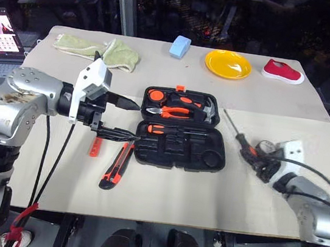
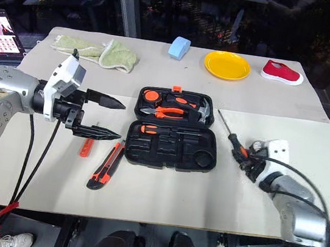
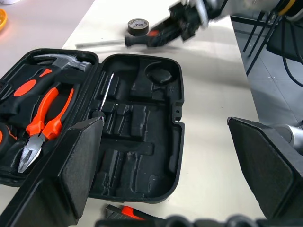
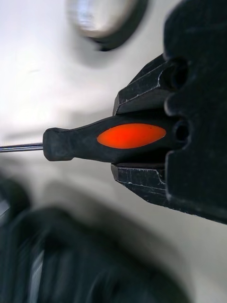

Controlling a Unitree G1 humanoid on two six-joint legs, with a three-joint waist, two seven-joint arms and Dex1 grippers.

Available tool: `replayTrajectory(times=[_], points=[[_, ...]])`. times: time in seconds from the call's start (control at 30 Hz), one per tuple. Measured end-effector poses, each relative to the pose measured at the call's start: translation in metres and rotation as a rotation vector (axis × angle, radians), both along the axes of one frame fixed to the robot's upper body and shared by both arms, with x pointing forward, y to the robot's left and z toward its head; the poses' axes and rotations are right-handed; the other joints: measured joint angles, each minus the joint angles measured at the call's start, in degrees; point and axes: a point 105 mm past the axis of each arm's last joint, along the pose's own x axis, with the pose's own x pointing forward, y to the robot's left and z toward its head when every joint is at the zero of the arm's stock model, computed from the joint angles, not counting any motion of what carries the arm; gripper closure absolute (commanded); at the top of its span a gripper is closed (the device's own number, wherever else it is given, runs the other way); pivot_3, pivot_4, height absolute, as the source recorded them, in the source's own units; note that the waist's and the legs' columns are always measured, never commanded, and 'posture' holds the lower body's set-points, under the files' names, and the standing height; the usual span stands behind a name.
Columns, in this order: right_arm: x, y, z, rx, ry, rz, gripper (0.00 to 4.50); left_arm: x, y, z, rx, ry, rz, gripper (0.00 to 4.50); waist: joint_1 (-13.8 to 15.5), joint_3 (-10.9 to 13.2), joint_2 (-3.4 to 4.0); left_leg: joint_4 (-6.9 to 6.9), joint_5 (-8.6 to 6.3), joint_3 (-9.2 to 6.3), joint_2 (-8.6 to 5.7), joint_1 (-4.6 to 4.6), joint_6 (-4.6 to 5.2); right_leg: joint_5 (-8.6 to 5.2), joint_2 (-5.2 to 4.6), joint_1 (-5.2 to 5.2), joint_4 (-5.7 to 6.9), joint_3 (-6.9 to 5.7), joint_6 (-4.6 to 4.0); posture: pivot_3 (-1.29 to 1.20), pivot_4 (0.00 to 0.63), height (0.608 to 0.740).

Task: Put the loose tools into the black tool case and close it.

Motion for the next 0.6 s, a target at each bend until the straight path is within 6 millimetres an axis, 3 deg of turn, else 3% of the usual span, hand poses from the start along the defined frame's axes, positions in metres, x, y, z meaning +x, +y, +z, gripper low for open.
replayTrajectory(times=[0.1,0.17,0.27,0.37,0.5,0.6], points=[[0.000,0.009,0.046,-0.090,-0.107,0.147,3.45,0.004,0.002,0.000,-0.009,-0.008,0.019,0.00,-0.3,0.0,-0.01,0.00,0.01,0.06,0.04,0.02,0.02,0.01,0.00,0.01,-0.01,0.02,-0.01,0.00,0.150,0.732],[-0.008,0.028,0.060,-0.135,-0.122,0.319,3.45,0.005,0.002,0.000,-0.003,-0.024,0.024,0.00,-0.3,0.0,-0.01,-0.01,0.06,0.05,0.12,0.01,0.13,0.02,0.08,0.02,-0.06,0.01,-0.04,0.00,0.150,0.732],[-0.019,0.067,0.052,-0.202,-0.076,0.619,3.45,0.006,0.003,0.000,0.009,-0.049,0.032,0.00,-0.5,0.0,-0.02,-0.01,0.13,0.07,0.15,-0.05,0.32,0.04,0.07,-0.02,-0.09,0.03,-0.07,0.00,0.150,0.732],[-0.015,0.089,0.041,-0.289,-0.036,0.796,3.45,0.008,0.005,-0.001,0.014,-0.054,0.042,0.00,-0.6,0.0,-0.03,0.04,0.10,0.13,0.12,-0.09,0.38,0.06,-0.01,-0.04,-0.11,0.02,-0.05,0.00,0.150,0.732],[0.010,0.096,0.029,-0.392,-0.020,0.851,3.45,0.007,0.005,-0.001,0.015,-0.055,0.041,0.00,-0.3,0.0,-0.08,0.03,0.09,0.11,0.09,-0.14,0.38,0.06,-0.05,-0.13,-0.10,-0.03,-0.06,0.00,0.150,0.732],[0.024,0.092,0.008,-0.467,0.017,0.864,3.45,0.006,0.005,-0.001,0.011,-0.051,0.039,0.00,0.0,0.0,-0.08,0.01,0.09,0.10,0.07,-0.22,0.38,0.06,-0.06,-0.23,-0.10,-0.06,-0.07,0.00,0.150,0.732]])
